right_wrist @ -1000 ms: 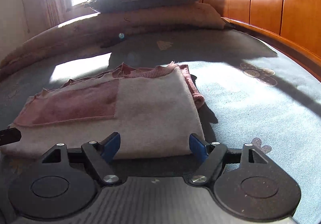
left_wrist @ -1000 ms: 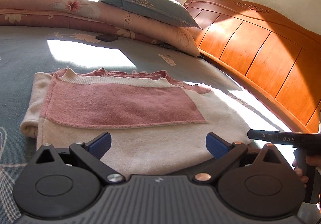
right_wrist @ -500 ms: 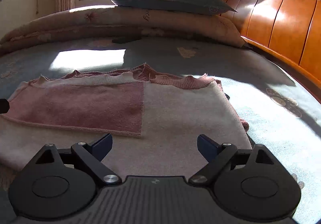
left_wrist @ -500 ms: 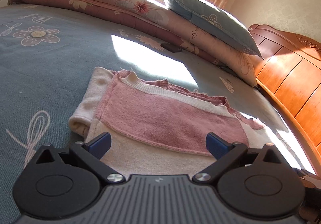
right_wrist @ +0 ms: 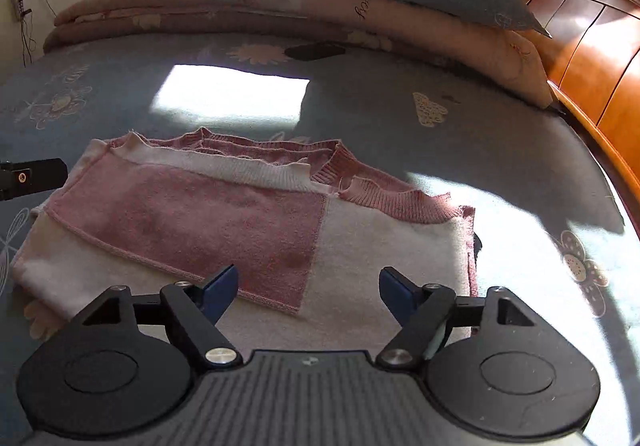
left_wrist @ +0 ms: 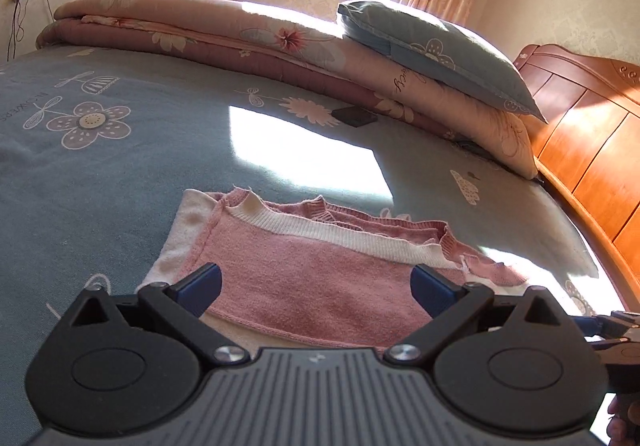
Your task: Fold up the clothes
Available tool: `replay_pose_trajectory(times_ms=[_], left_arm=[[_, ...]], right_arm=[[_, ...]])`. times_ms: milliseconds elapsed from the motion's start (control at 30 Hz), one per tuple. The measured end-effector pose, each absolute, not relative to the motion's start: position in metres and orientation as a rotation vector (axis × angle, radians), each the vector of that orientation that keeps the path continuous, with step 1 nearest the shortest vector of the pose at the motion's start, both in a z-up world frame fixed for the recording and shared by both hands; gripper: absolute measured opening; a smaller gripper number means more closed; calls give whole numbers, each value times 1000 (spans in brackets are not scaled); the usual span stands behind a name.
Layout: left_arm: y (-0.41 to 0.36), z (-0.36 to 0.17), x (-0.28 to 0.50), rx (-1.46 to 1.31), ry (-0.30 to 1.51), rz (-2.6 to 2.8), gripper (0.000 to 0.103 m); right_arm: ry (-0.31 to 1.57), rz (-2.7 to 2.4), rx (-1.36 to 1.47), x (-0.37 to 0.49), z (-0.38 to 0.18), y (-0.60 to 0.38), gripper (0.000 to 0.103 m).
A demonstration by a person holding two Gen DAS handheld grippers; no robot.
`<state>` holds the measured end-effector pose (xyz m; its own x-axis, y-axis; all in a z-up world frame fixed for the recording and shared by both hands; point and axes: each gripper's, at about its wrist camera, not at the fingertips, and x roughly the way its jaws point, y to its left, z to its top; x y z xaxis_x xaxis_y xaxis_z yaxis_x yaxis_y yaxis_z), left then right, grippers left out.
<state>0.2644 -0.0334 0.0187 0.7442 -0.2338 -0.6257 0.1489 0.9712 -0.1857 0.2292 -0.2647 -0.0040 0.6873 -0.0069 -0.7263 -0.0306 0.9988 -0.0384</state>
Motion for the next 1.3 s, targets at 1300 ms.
replay_pose_trajectory(times_ms=[1300], left_arm=[[-82, -33, 357, 50, 1005, -536, 100]], right_arm=[[1028, 282, -48, 422, -50, -290, 32]])
